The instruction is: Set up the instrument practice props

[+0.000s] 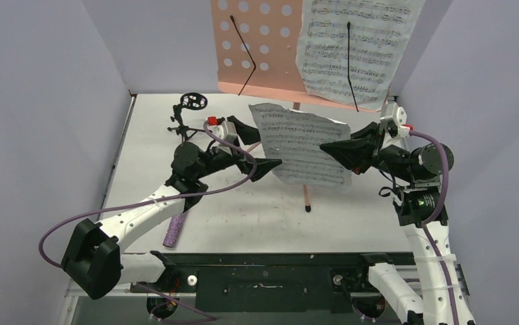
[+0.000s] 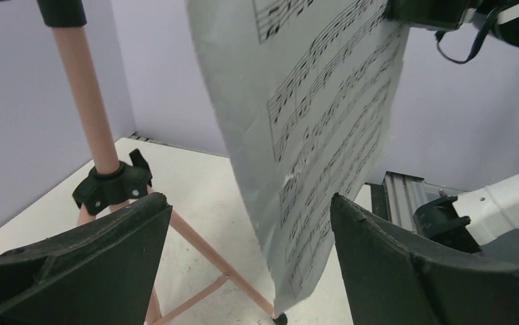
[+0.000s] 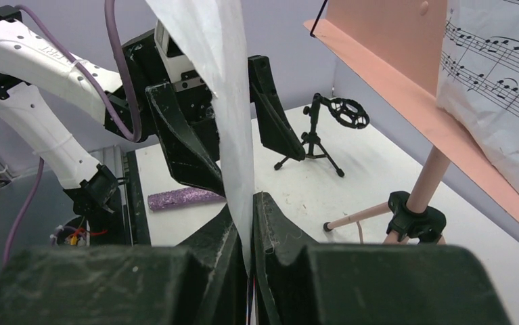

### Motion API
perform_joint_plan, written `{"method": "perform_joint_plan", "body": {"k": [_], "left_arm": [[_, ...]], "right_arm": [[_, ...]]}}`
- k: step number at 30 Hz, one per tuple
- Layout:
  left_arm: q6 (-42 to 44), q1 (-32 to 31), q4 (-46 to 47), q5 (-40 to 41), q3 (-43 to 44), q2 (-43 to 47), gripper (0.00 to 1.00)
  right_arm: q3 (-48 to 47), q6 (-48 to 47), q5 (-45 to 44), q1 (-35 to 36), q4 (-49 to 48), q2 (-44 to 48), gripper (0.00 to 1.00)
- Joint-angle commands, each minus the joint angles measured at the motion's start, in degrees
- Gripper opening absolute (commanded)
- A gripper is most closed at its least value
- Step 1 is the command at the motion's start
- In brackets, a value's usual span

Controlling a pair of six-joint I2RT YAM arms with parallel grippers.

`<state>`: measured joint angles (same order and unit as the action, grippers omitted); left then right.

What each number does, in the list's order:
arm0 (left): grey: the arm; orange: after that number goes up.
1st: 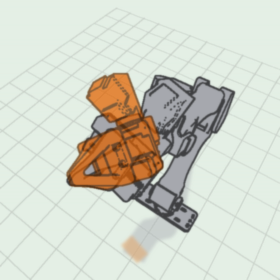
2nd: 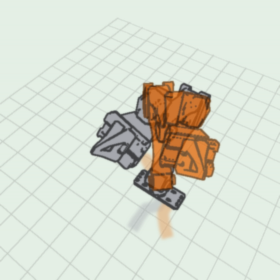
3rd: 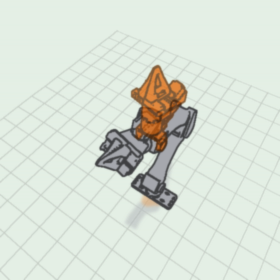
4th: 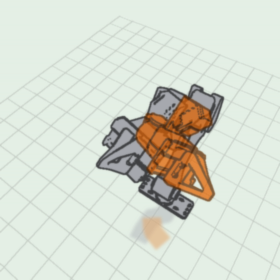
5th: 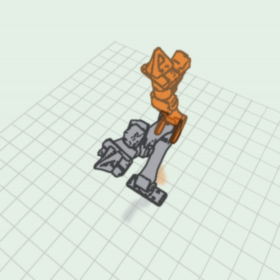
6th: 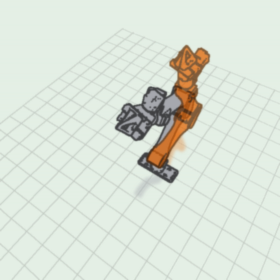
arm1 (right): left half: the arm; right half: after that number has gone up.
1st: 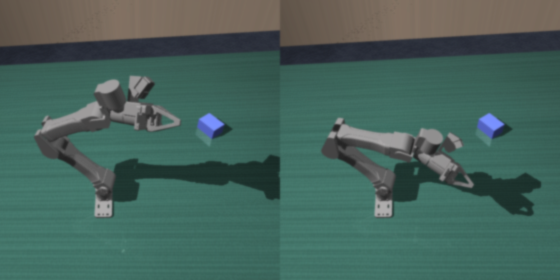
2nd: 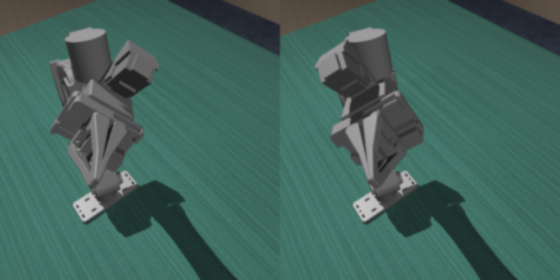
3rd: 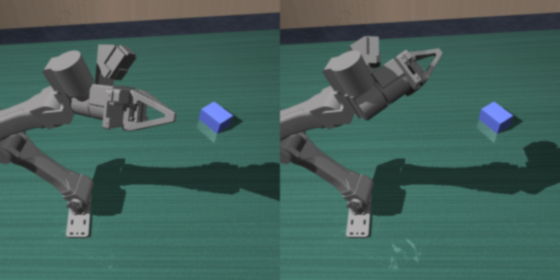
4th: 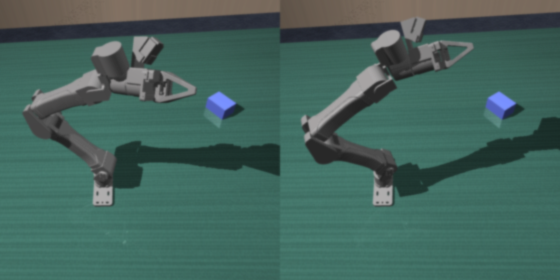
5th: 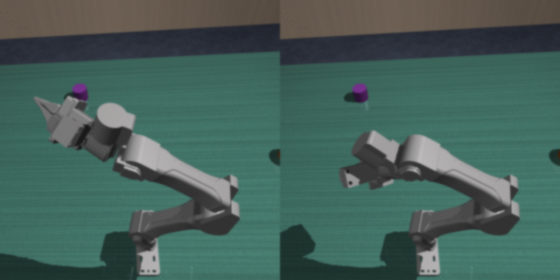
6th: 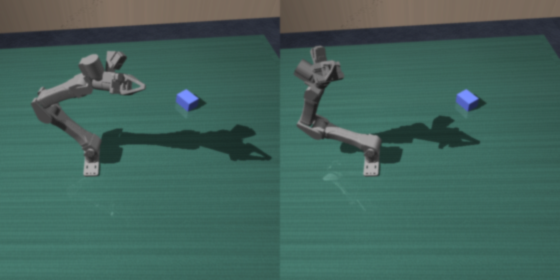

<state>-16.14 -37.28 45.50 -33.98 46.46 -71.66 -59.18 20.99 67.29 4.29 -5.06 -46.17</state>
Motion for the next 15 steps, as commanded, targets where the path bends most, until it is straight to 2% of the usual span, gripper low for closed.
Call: {"method": "perform_joint_plan", "body": {"k": [1, 6, 11, 15], "left_arm": [[-5.6, 0.4, 7.9, -5.4, 5.2, -1.7, 0.83], [-9.3, 0.4, 11.5, -6.0, 7.5, -3.7, 0.71], [-11.7, 0.5, 11.0, -8.2, 9.1, -4.4, 0.56], [-12.6, 0.9, 10.7, -8.9, 8.6, -4.3, 0.38]], "right_arm": [[-0.5, 2.0, -1.4, 2.0, -8.2, -1.6, 0.05], [-0.3, 0.5, -3.6, 4.9, -7.3, -2.8, 0.05], [-0.9, -1.7, -5.6, 8.0, -5.6, -4.7, 0.05], [-1.4, -4.7, -7.8, 10.4, -2.9, -5.9, 0.05]]}}
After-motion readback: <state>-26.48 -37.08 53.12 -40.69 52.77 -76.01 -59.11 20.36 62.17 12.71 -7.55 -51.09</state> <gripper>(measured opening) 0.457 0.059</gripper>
